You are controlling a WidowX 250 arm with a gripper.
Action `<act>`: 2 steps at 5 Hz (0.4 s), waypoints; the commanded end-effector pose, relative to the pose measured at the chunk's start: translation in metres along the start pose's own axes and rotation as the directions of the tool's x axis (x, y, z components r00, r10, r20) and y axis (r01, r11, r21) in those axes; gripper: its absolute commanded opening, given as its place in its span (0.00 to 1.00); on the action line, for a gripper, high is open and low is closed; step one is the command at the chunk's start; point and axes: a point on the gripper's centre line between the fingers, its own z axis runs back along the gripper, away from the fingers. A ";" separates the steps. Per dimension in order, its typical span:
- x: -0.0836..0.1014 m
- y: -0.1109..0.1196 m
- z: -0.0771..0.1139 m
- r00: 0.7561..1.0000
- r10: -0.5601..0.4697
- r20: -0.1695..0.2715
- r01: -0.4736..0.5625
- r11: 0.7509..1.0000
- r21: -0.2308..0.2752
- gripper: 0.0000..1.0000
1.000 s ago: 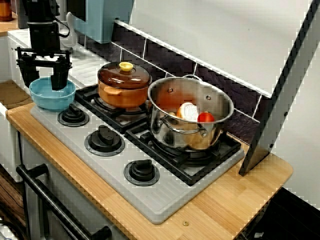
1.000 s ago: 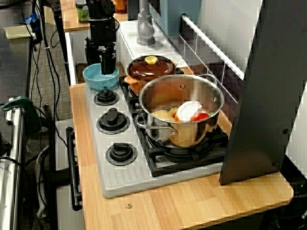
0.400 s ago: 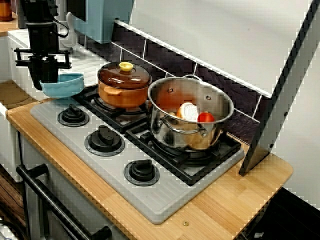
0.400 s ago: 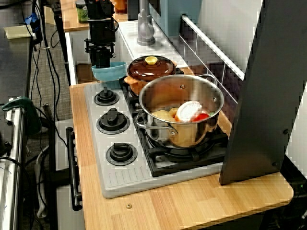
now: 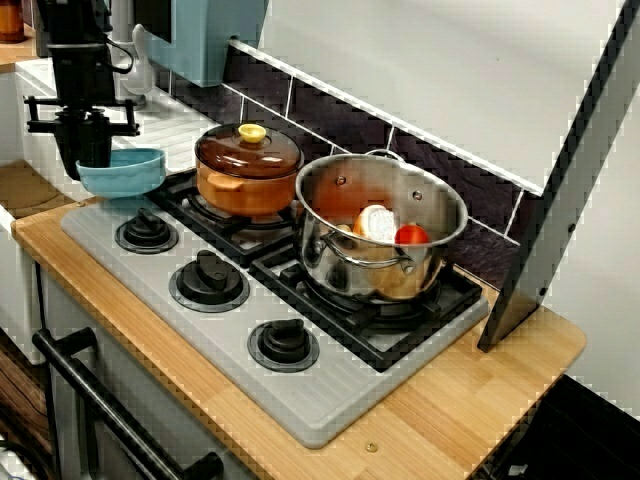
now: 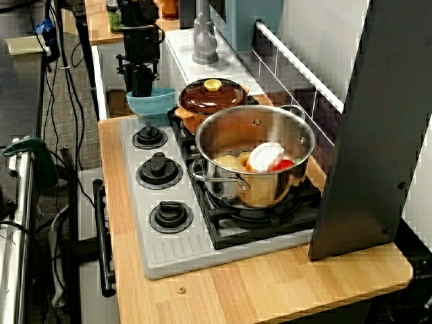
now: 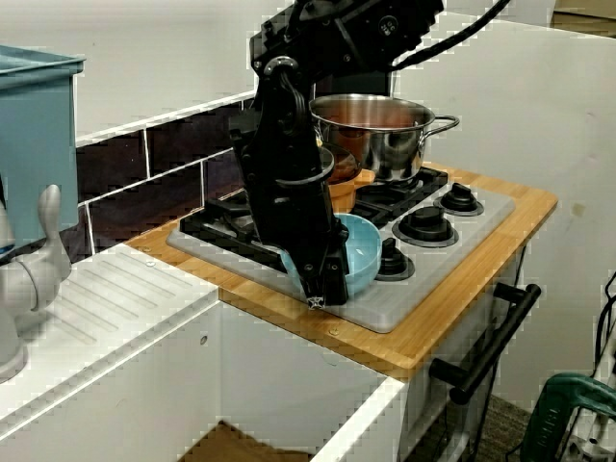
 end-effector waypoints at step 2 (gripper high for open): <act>-0.015 0.015 0.054 0.998 0.015 0.053 -0.013 1.000 -0.023 0.00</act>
